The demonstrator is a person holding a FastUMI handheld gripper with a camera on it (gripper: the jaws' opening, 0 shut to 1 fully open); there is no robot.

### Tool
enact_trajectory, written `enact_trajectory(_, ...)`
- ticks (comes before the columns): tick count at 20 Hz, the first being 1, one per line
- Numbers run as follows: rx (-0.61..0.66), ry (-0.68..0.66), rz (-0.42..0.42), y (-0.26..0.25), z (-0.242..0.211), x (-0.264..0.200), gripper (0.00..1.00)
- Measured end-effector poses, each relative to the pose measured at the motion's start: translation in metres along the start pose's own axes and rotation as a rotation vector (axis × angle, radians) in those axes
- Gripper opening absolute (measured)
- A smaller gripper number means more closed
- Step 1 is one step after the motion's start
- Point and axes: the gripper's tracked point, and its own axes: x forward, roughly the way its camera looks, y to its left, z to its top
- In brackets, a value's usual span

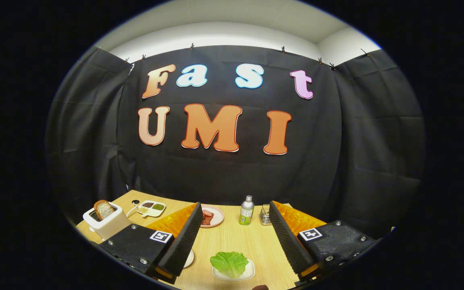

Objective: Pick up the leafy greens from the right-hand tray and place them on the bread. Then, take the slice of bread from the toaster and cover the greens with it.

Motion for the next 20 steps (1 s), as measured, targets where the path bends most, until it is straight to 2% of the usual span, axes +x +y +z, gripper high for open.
enact_trajectory(3, 0.005, 0.02, 0.006, -0.003, -0.006, 0.001, 0.98)
enact_trajectory(8, 0.004, 0.163, 0.064, 0.007, -0.052, 0.022, 0.99)
enact_trajectory(20, -0.072, 0.845, 0.144, 0.017, -0.236, 0.072, 0.99)
